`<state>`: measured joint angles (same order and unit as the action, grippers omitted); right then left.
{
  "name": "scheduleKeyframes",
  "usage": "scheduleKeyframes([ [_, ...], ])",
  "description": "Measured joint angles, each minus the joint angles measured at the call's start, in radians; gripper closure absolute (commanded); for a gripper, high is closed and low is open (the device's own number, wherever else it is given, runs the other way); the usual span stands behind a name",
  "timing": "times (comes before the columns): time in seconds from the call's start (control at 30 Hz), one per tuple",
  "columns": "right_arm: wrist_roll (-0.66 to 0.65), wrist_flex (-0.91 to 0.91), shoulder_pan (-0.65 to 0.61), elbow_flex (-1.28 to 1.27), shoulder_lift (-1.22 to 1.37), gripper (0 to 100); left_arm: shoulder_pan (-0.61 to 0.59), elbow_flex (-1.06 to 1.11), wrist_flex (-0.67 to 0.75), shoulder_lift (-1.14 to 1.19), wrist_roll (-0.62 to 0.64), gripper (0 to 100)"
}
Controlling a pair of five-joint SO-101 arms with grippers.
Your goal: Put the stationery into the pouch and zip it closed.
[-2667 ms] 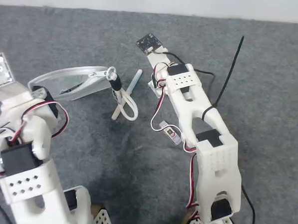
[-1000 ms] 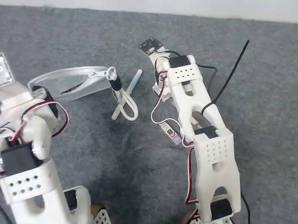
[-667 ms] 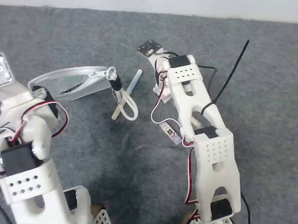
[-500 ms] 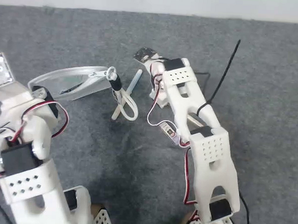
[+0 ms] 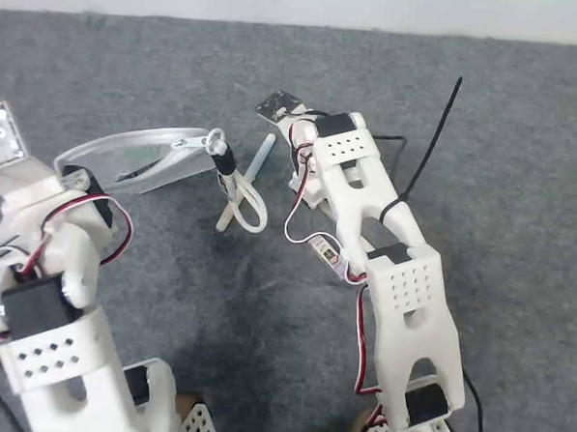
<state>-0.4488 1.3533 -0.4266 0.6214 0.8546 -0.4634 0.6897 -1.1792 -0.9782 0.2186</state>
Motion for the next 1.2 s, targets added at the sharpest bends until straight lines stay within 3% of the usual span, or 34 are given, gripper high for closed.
scheduleKeyframes([
  [0.4,0.000,0.015,0.000,0.000,-0.011,99.2,0.000,0.000,0.000,0.000,0.000,99],
  [0.7,0.077,0.078,-0.014,-0.002,-0.133,99.1,0.000,0.000,0.000,0.000,0.000,99],
  [1.2,0.083,0.293,-0.140,-0.002,-0.393,99.1,0.000,0.002,0.000,0.000,0.000,99],
])
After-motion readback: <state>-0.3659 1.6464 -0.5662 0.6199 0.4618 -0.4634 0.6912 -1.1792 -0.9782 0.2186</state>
